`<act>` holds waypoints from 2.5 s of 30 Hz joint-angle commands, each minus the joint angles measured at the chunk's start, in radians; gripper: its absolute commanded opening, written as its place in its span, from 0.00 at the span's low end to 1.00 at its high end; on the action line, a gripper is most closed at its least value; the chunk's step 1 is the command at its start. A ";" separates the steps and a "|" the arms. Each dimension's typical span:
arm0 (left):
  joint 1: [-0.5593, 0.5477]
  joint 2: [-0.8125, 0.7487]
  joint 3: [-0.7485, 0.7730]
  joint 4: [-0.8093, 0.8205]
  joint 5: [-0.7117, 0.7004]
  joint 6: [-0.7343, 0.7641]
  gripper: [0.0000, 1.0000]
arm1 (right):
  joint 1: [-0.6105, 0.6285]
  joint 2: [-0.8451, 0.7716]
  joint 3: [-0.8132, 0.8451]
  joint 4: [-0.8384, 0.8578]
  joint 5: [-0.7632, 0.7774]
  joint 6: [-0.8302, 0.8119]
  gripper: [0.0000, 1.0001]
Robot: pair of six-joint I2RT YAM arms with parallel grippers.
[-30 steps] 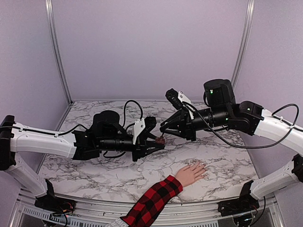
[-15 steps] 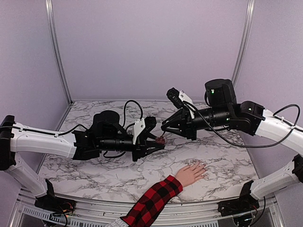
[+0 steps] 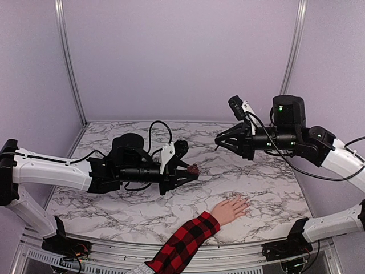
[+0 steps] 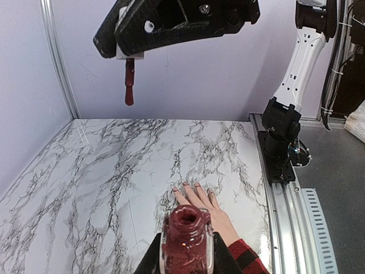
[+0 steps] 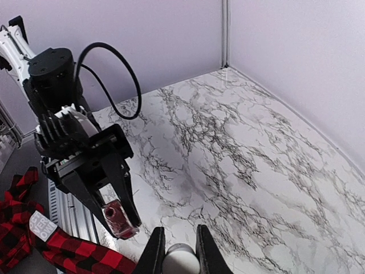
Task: Paint the nails
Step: Paint the hand on the nail.
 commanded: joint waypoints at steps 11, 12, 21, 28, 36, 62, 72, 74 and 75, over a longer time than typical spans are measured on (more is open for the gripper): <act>0.014 0.002 0.004 0.049 -0.023 -0.027 0.00 | -0.197 -0.152 -0.267 0.026 0.147 0.192 0.00; 0.015 0.001 0.002 0.049 -0.025 -0.029 0.00 | -0.207 -0.164 -0.294 0.029 0.156 0.213 0.00; 0.024 0.024 -0.003 0.056 -0.036 -0.047 0.00 | -0.245 -0.274 -0.504 0.061 0.248 0.324 0.00; 0.029 0.040 0.000 0.066 -0.037 -0.055 0.00 | -0.245 -0.294 -0.613 0.101 0.300 0.440 0.00; 0.032 0.062 0.007 0.073 -0.029 -0.063 0.00 | -0.245 -0.381 -0.698 0.096 0.380 0.516 0.00; 0.034 0.063 0.007 0.075 -0.030 -0.083 0.00 | -0.245 -0.335 -0.792 0.183 0.425 0.516 0.00; 0.034 0.066 0.008 0.075 -0.028 -0.083 0.00 | -0.245 -0.323 -0.800 0.154 0.486 0.577 0.00; 0.034 0.067 0.009 0.075 -0.029 -0.084 0.00 | -0.245 -0.304 -0.800 0.153 0.495 0.583 0.00; 0.034 0.067 0.010 0.075 -0.029 -0.083 0.00 | -0.245 -0.296 -0.798 0.153 0.497 0.584 0.00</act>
